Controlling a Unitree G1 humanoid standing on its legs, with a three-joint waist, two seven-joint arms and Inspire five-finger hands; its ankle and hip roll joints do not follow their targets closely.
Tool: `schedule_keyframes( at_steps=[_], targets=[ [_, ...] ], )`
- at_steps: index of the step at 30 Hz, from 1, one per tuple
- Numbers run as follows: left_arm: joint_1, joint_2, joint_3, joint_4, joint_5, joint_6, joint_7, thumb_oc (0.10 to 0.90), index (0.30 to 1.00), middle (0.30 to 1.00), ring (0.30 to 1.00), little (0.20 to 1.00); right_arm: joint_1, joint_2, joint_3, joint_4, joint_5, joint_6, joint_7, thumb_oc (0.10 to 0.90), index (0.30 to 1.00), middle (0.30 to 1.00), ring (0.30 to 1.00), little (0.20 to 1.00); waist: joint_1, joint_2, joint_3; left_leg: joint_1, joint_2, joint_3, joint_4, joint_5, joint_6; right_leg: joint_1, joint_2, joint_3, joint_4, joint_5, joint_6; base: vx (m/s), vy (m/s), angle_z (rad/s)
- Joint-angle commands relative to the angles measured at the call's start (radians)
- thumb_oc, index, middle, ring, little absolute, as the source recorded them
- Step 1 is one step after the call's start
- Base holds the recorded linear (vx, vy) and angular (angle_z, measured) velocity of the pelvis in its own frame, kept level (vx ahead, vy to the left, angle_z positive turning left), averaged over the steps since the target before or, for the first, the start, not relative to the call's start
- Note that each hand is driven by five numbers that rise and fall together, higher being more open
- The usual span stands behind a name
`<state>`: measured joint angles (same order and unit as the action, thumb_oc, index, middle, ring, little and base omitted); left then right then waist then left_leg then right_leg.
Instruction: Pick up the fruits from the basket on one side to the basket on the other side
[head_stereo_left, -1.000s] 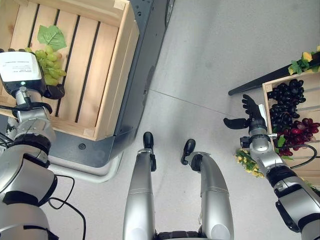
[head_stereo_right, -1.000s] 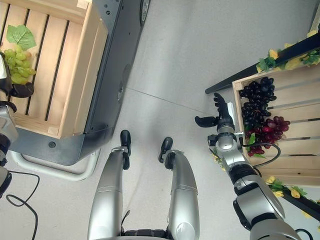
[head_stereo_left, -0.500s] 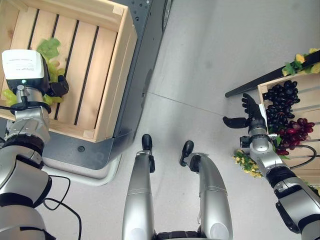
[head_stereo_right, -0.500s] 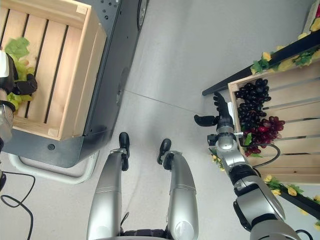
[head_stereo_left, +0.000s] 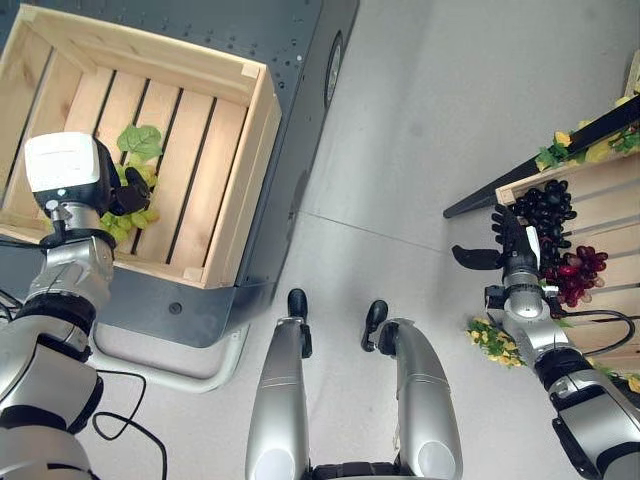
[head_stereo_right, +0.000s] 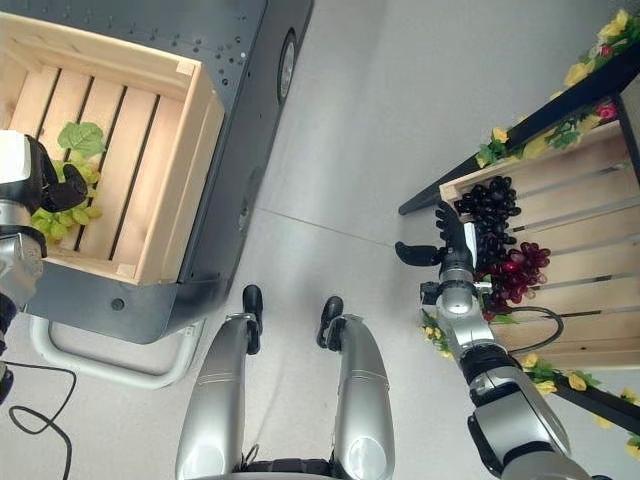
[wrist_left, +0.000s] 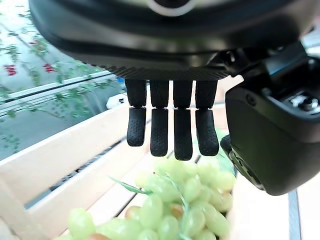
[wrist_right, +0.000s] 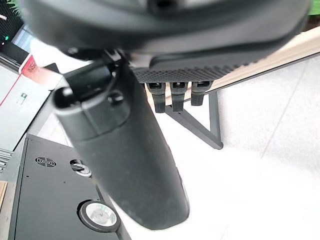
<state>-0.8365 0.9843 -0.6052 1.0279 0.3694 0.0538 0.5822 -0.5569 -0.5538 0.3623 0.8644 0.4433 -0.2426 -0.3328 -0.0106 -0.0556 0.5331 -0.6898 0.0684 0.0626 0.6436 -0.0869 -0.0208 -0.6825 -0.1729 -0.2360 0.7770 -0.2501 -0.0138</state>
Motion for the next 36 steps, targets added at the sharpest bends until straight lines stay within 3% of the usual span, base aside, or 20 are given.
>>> schedule_keyframes(
  at_steps=[1, 7, 13, 17, 18, 19, 26, 33, 36],
  targets=[
    [-0.007, 0.034, 0.132, -0.009, -0.061, -0.019, 0.119, 0.400, 0.300, 0.300, 0.300, 0.300, 0.005, -0.058, -0.095, -0.048, 0.012, -0.078, -0.035, 0.800, 0.900, 0.900, 0.900, 0.900, 0.013, 0.073, -0.013, 0.143, -0.058, 0.050, -0.032, -0.113, 0.043, 0.136, 0.041, 0.019, -0.052, -0.026, -0.021, 0.00, 0.000, 0.00],
    [0.039, 0.025, 0.213, -0.053, -0.147, -0.054, 0.162, 0.400, 0.300, 0.300, 0.300, 0.300, 0.030, -0.046, -0.107, -0.065, -0.002, -0.064, -0.047, 0.800, 0.900, 0.900, 0.900, 0.900, 0.010, 0.078, -0.013, 0.185, -0.063, 0.051, -0.043, -0.114, 0.044, 0.175, 0.043, 0.030, -0.066, -0.026, -0.022, 0.00, 0.000, 0.00],
    [0.084, -0.034, 0.375, -0.123, -0.459, -0.161, 0.095, 0.400, 0.300, 0.300, 0.300, 0.300, 0.062, -0.010, -0.115, -0.086, -0.023, -0.053, -0.069, 0.800, 0.900, 0.900, 0.900, 0.900, 0.012, 0.076, -0.013, 0.218, -0.071, 0.045, -0.064, -0.112, 0.052, 0.201, 0.044, 0.038, -0.085, -0.020, -0.018, 0.00, 0.000, 0.00],
    [0.100, -0.062, 0.425, -0.163, -0.426, -0.158, 0.086, 0.400, 0.300, 0.300, 0.300, 0.300, 0.086, 0.004, -0.127, -0.107, -0.045, -0.050, -0.074, 0.800, 0.900, 0.900, 0.900, 0.900, 0.013, 0.074, -0.013, 0.220, -0.073, 0.045, -0.063, -0.115, 0.057, 0.205, 0.046, 0.036, -0.088, -0.019, -0.018, 0.00, 0.000, 0.00],
    [0.099, -0.061, 0.421, -0.163, -0.405, -0.152, 0.090, 0.541, 0.512, 0.512, 0.512, 0.512, 0.085, 0.003, -0.126, -0.109, -0.044, -0.048, -0.073, 0.800, 0.900, 0.900, 0.900, 0.900, 0.013, 0.074, -0.013, 0.217, -0.073, 0.045, -0.060, -0.115, 0.058, 0.202, 0.046, 0.036, -0.085, -0.019, -0.018, 0.00, 0.000, 0.00],
    [0.093, -0.058, 0.406, -0.157, -0.364, -0.125, 0.085, 0.800, 0.900, 0.900, 0.900, 0.900, 0.083, 0.000, -0.124, -0.110, -0.043, -0.043, -0.070, 0.800, 0.900, 0.900, 0.900, 0.900, 0.012, 0.073, -0.013, 0.210, -0.073, 0.045, -0.054, -0.117, 0.059, 0.195, 0.047, 0.037, -0.077, -0.020, -0.020, 0.00, 0.000, 0.00],
    [0.049, -0.026, 0.278, -0.089, -0.240, -0.012, -0.023, 0.800, 0.900, 0.900, 0.900, 0.900, 0.052, -0.016, -0.097, -0.099, -0.031, -0.024, -0.041, 0.800, 0.900, 0.900, 0.900, 0.900, 0.009, 0.071, -0.013, 0.182, -0.070, 0.046, -0.048, -0.112, 0.061, 0.169, 0.051, 0.037, -0.069, -0.017, -0.020, 0.00, 0.004, 0.00],
    [0.001, -0.012, 0.183, -0.006, -0.200, 0.031, -0.157, 0.800, 0.900, 0.900, 0.900, 0.900, 0.023, -0.044, -0.079, -0.070, -0.018, -0.027, -0.012, 0.800, 0.900, 0.900, 0.900, 0.900, -0.001, 0.065, -0.013, 0.139, -0.062, 0.056, -0.038, -0.107, 0.062, 0.126, 0.054, 0.038, -0.062, -0.013, -0.020, 0.00, 0.049, -0.01],
    [-0.014, -0.008, 0.171, 0.011, -0.190, 0.024, -0.161, 0.800, 0.900, 0.900, 0.900, 0.900, 0.016, -0.052, -0.074, -0.064, -0.008, -0.029, 0.003, 0.800, 0.900, 0.900, 0.900, 0.900, -0.001, 0.060, -0.013, 0.121, -0.058, 0.059, -0.031, -0.106, 0.061, 0.111, 0.054, 0.038, -0.058, -0.010, -0.020, 0.00, 0.028, 0.00]
  ],
)
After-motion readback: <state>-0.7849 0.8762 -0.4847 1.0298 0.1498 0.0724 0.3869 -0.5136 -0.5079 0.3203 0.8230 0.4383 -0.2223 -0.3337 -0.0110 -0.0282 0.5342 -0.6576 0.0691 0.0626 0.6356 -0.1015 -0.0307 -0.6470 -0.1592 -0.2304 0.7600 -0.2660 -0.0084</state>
